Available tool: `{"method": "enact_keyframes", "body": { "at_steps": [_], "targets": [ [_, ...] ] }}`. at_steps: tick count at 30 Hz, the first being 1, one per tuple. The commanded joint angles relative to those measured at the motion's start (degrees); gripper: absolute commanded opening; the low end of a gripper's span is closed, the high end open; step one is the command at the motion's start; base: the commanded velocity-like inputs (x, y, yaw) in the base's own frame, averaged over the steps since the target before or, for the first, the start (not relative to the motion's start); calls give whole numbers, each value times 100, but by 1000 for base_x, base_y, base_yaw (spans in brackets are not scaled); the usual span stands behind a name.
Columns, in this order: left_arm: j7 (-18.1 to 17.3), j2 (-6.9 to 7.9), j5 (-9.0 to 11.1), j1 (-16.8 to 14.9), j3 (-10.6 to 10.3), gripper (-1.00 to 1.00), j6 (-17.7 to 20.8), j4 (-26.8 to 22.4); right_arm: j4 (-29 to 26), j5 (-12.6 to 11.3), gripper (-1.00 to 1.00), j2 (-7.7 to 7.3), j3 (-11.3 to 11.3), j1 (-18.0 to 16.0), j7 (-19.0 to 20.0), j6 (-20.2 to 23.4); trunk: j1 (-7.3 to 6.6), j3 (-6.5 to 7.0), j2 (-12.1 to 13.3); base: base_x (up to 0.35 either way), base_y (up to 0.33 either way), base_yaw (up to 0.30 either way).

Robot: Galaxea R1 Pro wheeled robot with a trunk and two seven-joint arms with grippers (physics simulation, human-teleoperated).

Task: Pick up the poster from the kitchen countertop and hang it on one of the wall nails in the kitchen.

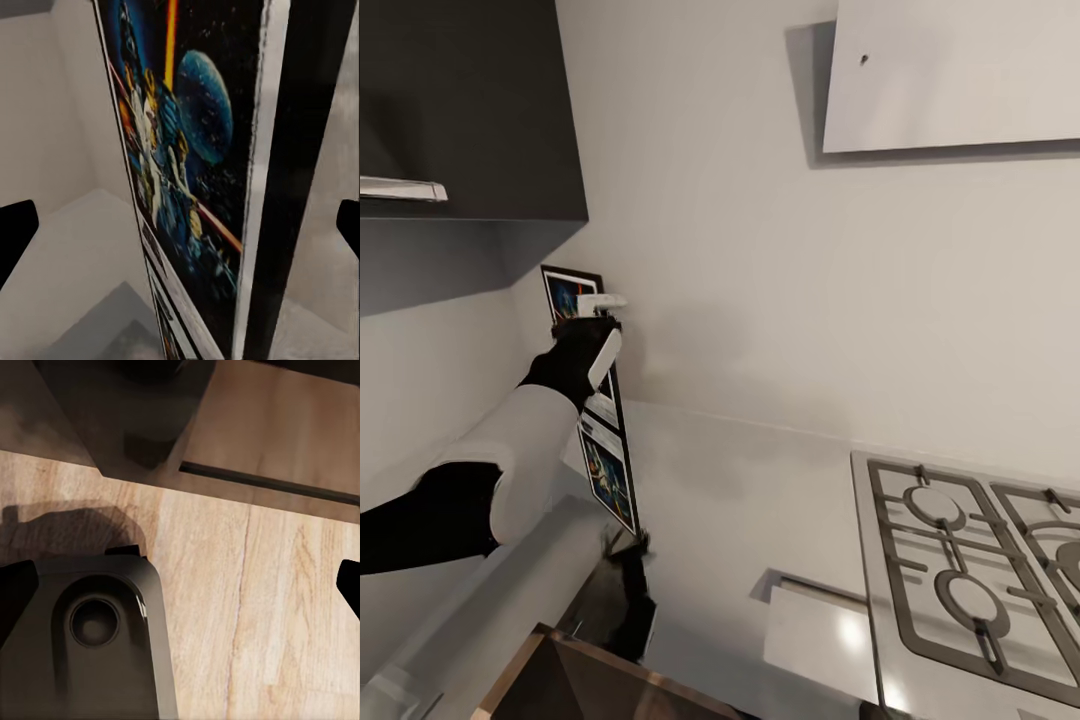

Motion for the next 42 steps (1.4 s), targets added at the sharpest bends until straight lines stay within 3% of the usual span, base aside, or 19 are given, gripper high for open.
{"method": "enact_keyframes", "body": {
  "at_steps": [1, 6, 26, 32, 42],
  "targets": [
    [-82, -49, -4, -3, 6, 100, 36, -45, -9, 4, 100, 1, -14, 2, 4, -7, 0, -14, -4, 0, 0, 0],
    [-235, -137, -6, -3, 11, 100, 40, -251, -8, 3, 100, 1, -14, 2, 4, -7, 0, -33, -4, 0, 0, 0],
    [-246, -148, -23, -7, 6, 100, 58, -283, -15, 10, 100, 1, -13, 2, 4, -7, 0, -100, -4, 0, 0, 0],
    [-246, -149, -24, -42, 6, 100, 404, -286, -17, 8, 100, 1, -14, 2, 4, -7, 0, -153, -4, 0, 0, 0],
    [-246, -142, -32, -465, 6, 100, 546, -71, -17, 8, 100, 1, -13, 2, 4, -7, 0, -242, -4, 0, 0, 0]
  ]
}}
